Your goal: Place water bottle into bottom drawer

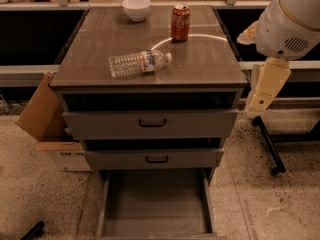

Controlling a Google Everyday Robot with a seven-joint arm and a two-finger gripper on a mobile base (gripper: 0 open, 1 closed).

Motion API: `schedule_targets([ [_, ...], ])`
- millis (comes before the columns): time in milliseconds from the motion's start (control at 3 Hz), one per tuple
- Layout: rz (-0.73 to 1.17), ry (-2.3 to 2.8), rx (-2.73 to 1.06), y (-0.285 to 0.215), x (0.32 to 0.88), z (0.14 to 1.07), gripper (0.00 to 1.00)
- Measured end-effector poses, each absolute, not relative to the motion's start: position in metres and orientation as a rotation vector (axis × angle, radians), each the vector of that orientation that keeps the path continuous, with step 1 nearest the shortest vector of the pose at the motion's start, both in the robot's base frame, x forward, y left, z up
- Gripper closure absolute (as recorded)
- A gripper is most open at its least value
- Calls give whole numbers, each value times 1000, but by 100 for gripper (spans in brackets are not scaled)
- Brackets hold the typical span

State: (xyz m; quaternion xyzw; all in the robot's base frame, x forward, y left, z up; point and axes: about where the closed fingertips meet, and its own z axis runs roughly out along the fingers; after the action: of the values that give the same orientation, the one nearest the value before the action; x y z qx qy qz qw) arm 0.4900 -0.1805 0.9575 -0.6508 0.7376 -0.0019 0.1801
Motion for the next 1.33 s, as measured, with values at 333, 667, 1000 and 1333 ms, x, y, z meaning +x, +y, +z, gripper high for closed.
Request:
schedule_targets([
  [333,-14,2015,-1864,-163,507,955,0],
  [667,-22,1889,-1919,-133,541,952,0],
  [1000,-26,1776,-1971,-105,569,947,0],
  [1333,24,1668,-2040,-66,606,924,0],
])
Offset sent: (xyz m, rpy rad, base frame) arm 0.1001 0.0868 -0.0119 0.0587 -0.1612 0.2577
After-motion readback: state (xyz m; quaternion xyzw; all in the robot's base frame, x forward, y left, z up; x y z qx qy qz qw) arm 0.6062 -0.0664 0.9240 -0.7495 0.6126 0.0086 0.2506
